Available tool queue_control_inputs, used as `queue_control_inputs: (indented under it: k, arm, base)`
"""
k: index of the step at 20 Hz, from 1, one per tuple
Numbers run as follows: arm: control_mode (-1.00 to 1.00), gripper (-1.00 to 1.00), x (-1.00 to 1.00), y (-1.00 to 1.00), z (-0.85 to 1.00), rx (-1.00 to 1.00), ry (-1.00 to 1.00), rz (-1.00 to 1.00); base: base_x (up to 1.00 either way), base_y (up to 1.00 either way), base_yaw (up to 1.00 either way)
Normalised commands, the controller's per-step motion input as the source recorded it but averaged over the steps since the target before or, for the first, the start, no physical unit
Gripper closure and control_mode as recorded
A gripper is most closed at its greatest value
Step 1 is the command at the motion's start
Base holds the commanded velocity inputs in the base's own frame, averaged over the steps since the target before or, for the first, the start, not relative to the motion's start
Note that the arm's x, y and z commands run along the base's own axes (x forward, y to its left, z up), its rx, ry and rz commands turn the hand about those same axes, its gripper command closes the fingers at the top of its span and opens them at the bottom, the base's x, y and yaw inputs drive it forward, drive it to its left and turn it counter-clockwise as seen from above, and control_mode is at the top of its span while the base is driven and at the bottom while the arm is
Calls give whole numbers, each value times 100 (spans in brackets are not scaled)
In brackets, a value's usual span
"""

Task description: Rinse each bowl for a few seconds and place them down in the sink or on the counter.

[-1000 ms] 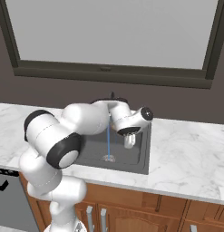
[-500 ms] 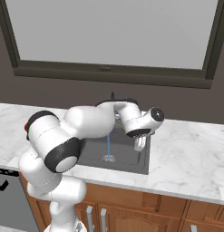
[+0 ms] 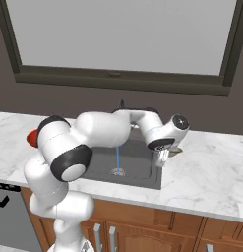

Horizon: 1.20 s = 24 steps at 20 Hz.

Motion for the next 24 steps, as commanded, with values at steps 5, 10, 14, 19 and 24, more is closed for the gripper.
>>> queue_control_inputs:
  k: [5,10,14,19,24]
  arm:
    - [-100,100,-4,-38,-9,-3,0,-1]
    - [-100,100,0,-26,-35,-1,-1,3]
    - [-100,100,0,-25,-42,0,-5,13]
    - [-100,100,4,-27,-33,0,-3,15]
    - [-100,100,6,-29,-32,0,-1,15]
  base:
    - [0,0,0]
    - [0,0,0]
    - [0,0,0]
    - [0,0,0]
    - [0,0,0]
